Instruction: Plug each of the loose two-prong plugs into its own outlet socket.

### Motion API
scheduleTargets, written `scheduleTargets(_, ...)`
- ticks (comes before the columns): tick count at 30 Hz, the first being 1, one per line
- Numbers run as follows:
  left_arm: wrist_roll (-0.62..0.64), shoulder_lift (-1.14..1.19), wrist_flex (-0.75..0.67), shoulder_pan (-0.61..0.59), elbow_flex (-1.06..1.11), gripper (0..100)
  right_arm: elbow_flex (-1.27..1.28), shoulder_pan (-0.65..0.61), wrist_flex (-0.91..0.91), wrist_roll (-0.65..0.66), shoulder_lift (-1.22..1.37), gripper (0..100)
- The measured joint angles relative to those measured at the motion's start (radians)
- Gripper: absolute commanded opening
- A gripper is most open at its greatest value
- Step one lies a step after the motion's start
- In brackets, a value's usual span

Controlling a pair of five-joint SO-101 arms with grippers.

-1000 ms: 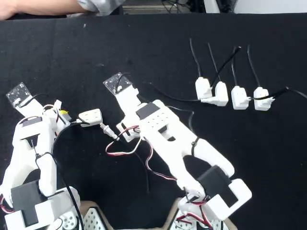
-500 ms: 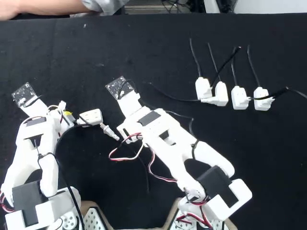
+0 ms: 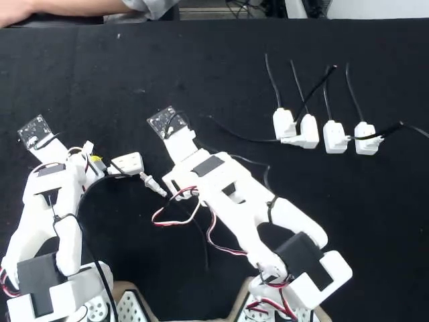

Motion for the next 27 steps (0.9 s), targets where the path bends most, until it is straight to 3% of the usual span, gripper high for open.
scheduleTargets(13,0.0,0.0,0.003,-0.026,-0.003,24,0.0,-0.023,0.014,-0.018,-0.038,11.6)
scheduleTargets(21,-0.002,-0.091,0.235,-0.308,-0.209,24,0.0,-0.133,0.018,-0.043,-0.038,11.6)
scheduleTargets(27,-0.04,-0.121,0.267,-0.571,-0.347,24,0.029,-0.153,-0.014,-0.043,-0.038,11.6)
